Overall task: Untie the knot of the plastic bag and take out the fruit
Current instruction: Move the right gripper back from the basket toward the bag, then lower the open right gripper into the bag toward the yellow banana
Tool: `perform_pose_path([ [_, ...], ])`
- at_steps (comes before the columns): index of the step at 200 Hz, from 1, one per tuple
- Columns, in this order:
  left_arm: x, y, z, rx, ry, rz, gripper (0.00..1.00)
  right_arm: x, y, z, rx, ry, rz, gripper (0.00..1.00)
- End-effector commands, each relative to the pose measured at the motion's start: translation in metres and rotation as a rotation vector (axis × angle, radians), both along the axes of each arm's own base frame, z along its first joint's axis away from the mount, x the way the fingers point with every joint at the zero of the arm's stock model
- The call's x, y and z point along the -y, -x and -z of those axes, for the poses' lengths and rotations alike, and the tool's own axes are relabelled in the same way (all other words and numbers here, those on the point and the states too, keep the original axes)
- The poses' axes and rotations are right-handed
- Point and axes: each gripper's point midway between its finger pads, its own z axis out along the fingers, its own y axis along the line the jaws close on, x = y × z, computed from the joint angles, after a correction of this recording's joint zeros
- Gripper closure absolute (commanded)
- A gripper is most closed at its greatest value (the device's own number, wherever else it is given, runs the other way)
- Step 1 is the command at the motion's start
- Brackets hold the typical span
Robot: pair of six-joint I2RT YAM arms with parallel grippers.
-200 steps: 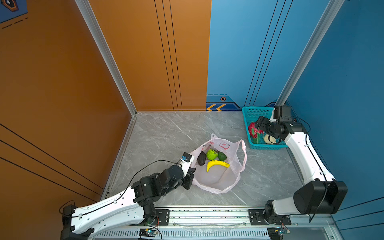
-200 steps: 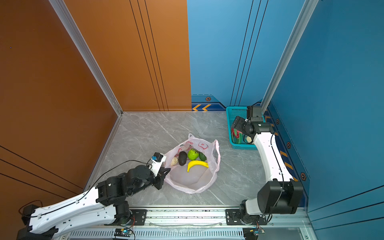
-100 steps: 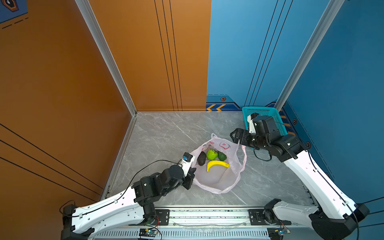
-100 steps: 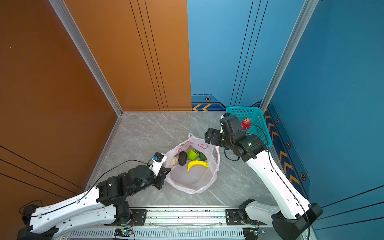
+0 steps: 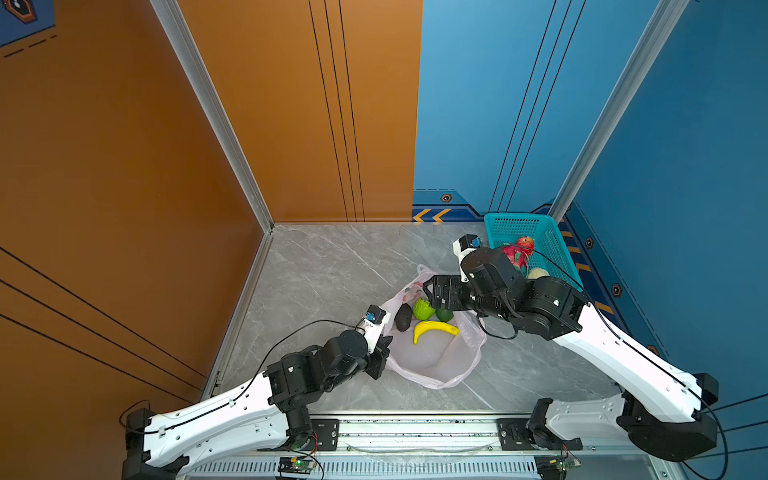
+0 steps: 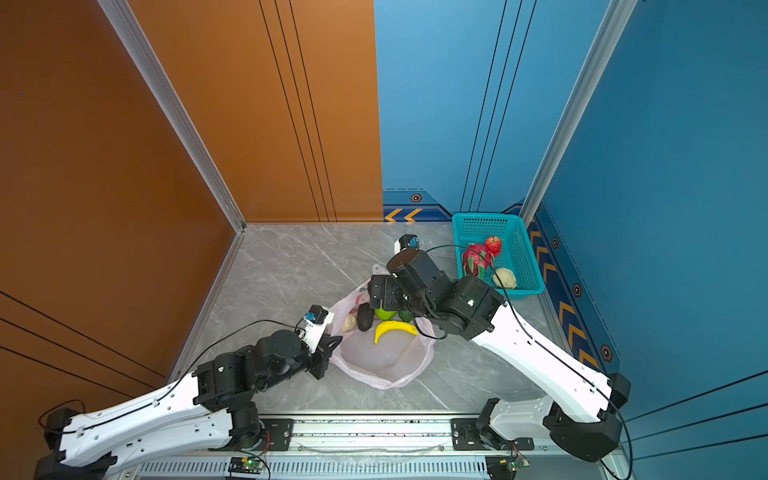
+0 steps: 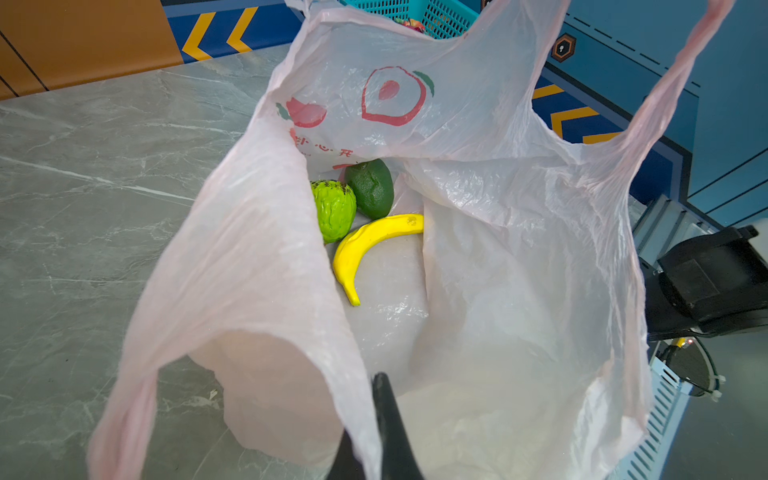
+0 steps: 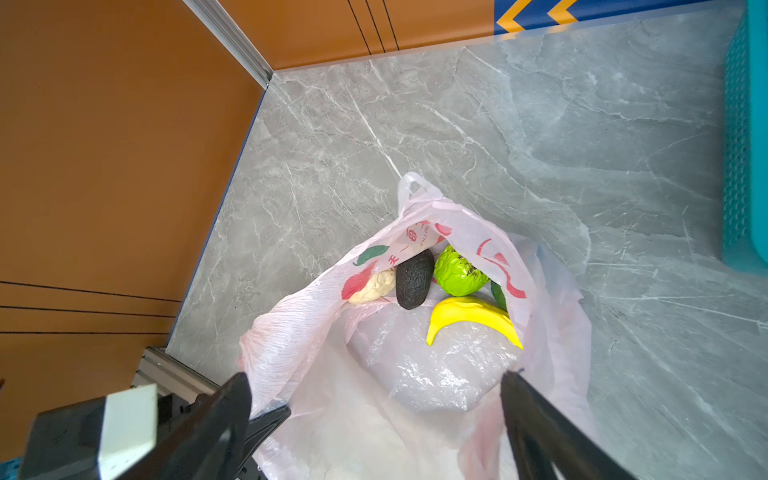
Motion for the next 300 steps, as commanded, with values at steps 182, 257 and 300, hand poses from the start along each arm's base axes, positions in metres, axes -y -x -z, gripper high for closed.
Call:
perform_pose_path([
  [182,0.009,0.02,0.008,-0.041,0.029,0.063,1.0,-0.024,0.027,0.166,-0.242,0.243,-0.046,0.09],
  [257,0.007,0.034,0.027,-0.073,-0.013,0.073,1.0,-0.025,0.029,0.247,-0.361,0.17,0.128,0.14],
  [300,0.011,0.032,0.03,-0.063,-0.027,0.072,1.0,-0.033,0.008,0.254,-0.361,0.115,0.289,0.19],
])
